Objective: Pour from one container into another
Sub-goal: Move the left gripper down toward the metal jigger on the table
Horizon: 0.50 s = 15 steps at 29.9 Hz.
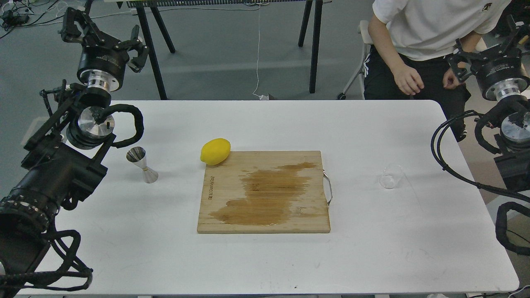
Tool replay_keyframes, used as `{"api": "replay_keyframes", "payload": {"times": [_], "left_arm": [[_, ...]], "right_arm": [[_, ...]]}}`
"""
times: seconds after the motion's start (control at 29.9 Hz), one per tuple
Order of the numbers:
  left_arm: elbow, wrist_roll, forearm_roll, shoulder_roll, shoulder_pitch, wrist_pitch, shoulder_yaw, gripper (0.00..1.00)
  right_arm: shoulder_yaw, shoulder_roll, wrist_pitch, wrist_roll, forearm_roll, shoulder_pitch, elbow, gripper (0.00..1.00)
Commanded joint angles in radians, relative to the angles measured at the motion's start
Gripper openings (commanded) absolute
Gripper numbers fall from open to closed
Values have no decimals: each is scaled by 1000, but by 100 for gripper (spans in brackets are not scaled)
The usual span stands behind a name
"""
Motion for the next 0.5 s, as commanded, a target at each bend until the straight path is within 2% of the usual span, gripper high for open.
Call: {"api": "replay_keyframes", "payload": {"times": [0.0, 0.27, 0.37, 0.47], "left_arm": [[-8, -2, 2, -6, -2, -9, 2, 100], [-23, 16, 19, 14, 4, -21, 5, 100], [-124, 62, 23, 117, 20, -66, 89, 100], [-242, 62, 51, 231, 43, -55, 182, 100]], "right_arm": [[0, -1, 0, 1, 0, -5, -1, 100], [5, 2, 0, 6, 26, -26, 6, 100], [5, -1, 0, 6, 48, -43, 8, 100], [7, -7, 0, 6, 69, -61, 9, 100]]}}
